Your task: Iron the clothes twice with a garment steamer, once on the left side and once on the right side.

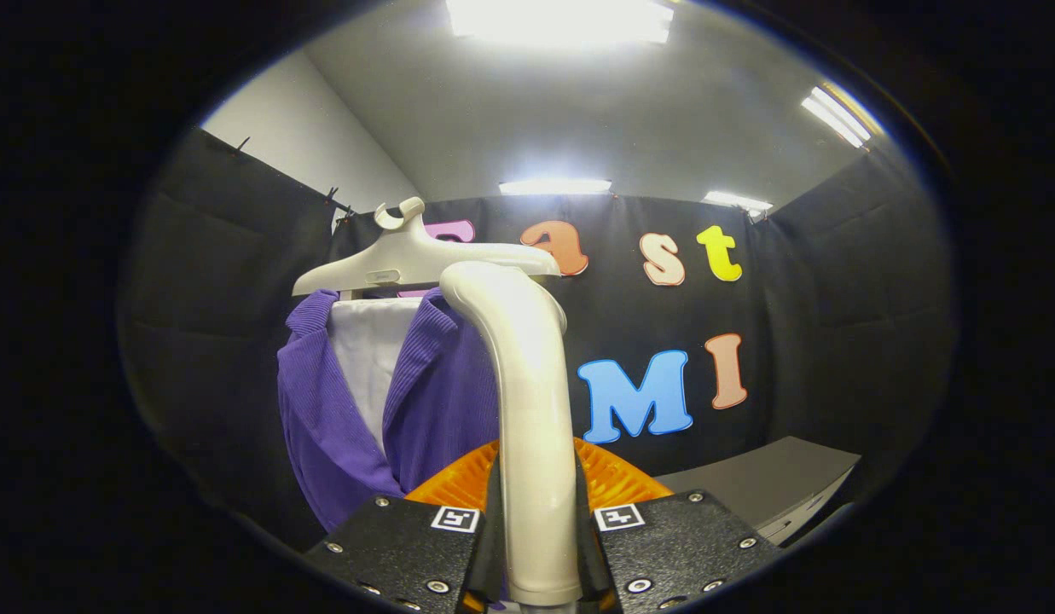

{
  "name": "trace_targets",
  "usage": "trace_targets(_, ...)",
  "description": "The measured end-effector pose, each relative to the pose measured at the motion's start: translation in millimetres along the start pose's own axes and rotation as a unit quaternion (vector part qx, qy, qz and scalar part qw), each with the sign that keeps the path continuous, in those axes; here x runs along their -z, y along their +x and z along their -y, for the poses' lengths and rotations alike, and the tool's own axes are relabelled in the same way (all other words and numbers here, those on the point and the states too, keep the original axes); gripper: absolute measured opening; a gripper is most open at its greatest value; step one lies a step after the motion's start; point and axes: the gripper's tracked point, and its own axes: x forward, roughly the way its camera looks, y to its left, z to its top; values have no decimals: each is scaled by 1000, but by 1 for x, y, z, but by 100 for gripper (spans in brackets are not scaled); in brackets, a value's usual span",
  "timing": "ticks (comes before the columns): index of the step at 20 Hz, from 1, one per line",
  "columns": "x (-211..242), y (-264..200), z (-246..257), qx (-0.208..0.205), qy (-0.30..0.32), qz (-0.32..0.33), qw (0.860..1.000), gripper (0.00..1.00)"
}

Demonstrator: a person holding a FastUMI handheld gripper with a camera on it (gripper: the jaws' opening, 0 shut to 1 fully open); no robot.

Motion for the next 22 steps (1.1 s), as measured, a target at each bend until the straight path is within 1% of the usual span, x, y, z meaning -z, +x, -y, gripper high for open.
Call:
trace_targets(2, 8, 5, -4, 14, -6, -4, 1000, 34)
trace_targets(4, 21, 8, -21, 14, -5, -12, 1000, 34)
trace_targets(7, 38, 8, -30, 19, -23, -21, 999, 35)
trace_targets(14, 59, 11, -27, 46, -81, -1, 996, 35)
trace_targets(22, 111, -10, -23, 44, -114, -30, 992, 35)
